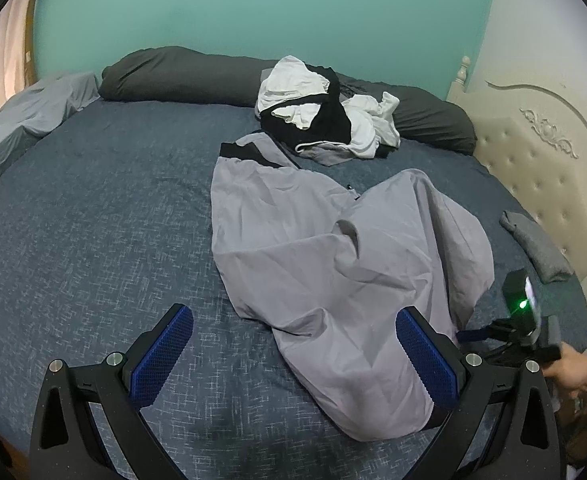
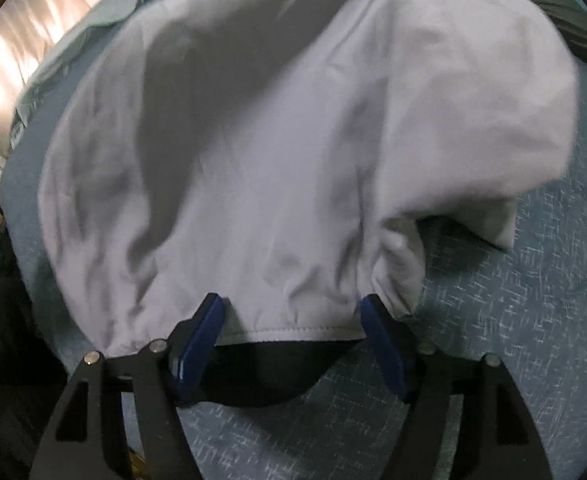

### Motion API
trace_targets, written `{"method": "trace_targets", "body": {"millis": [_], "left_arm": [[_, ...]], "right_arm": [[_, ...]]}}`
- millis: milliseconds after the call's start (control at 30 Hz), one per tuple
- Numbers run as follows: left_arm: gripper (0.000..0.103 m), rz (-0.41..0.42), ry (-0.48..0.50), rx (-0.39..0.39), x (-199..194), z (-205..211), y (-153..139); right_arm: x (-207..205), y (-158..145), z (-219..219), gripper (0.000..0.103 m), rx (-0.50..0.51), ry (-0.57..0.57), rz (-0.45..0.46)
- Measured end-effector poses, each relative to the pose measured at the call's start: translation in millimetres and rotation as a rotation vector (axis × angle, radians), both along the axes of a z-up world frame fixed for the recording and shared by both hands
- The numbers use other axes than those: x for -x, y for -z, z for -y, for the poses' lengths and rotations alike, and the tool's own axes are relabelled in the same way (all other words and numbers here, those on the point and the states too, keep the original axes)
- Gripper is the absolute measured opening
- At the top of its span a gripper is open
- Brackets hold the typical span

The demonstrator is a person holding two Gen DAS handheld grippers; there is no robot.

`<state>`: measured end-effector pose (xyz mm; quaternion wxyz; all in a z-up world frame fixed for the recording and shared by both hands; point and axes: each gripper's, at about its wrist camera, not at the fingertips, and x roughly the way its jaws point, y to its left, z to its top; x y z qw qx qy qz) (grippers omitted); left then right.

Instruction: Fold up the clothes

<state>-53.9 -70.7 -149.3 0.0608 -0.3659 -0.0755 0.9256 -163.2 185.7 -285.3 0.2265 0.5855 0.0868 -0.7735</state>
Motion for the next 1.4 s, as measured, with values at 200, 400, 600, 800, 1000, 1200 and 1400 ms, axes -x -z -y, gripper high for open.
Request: {"method": "trace_targets", "body": {"millis": [200, 400, 600, 800, 1000, 1200, 1400], "left_arm": [[0.103, 0.001, -0.012, 0.005, -2, 9, -1], [0.103, 0.011, -0.017, 0.003, -1, 14, 1], [0.103, 0.009, -0.001, -0.002, -1, 8, 0], [0.103, 0.027, 0.046, -0.072, 7, 3, 9], [0.103, 0.056, 0.133, -0.057, 15, -21, 25], [0.103, 0.096, 0.207, -0.049, 24, -44, 40], [0.103, 0.101, 0.296, -0.036, 15, -68, 45]], "right_arm": [[-2, 5, 8, 0.003, -0.022, -0.002, -0.041], [-8, -17, 15, 0.001, 0.017, -0.021, -0.091], [-7, -64, 15, 0.0, 0.128, 0.017, -0.177], [34, -129, -5, 0.0, 0.292, 0.042, -0.277], [46, -159, -18, 0.0, 0.334, 0.06, -0.321], [61, -177, -8, 0.0, 0.338, 0.072, -0.335], [74, -179, -6, 0.0, 0.348, 0.075, -0.331]]}}
